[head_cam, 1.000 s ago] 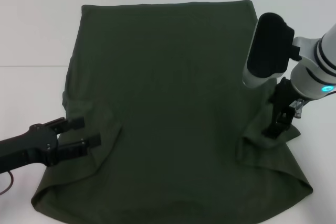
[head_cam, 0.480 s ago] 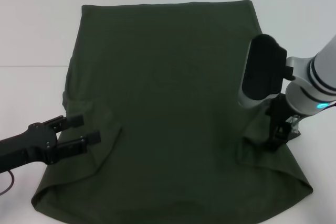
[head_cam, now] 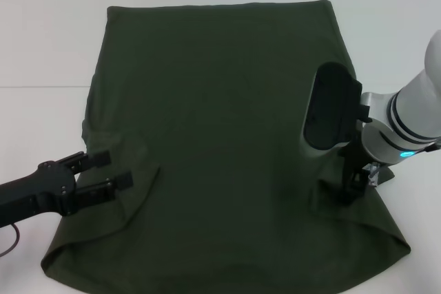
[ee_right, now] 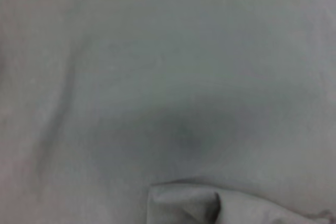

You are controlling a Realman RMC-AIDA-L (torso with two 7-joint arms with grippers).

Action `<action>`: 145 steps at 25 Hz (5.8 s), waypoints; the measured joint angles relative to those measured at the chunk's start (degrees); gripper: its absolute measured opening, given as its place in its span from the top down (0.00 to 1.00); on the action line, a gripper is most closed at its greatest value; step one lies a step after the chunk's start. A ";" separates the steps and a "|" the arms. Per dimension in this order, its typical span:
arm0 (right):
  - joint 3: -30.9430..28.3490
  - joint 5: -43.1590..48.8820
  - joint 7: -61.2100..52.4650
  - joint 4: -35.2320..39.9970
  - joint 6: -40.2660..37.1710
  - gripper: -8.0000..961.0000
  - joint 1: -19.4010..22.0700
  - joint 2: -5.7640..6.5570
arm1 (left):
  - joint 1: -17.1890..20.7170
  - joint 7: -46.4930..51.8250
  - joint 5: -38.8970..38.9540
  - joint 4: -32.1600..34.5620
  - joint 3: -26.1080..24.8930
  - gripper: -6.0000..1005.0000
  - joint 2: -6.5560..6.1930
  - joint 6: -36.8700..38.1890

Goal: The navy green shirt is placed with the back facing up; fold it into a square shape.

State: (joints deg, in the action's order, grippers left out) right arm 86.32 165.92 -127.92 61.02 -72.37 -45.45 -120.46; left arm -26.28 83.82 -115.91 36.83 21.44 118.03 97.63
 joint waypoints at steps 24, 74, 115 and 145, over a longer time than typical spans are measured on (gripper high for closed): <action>6.11 1.52 -3.36 -1.33 10.41 0.08 3.64 -0.12 | 0.43 0.46 -0.02 0.00 0.01 0.13 0.00 -0.04; 10.88 2.10 -4.26 -1.17 13.11 0.91 3.94 0.50 | 0.79 0.51 -0.02 0.00 -0.07 0.13 0.05 -0.08; 12.21 2.24 1.13 0.56 9.20 0.71 -0.41 0.94 | 1.37 1.63 0.15 0.00 -1.48 0.13 -0.11 0.91; 11.31 2.21 0.20 -1.77 11.37 0.28 2.72 1.48 | 1.50 2.05 0.16 -0.08 -1.58 0.13 0.26 1.79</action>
State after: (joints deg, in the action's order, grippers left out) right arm 97.62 168.13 -127.72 59.25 -61.00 -42.73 -118.99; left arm -24.78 85.87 -115.75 36.74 19.86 118.29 99.42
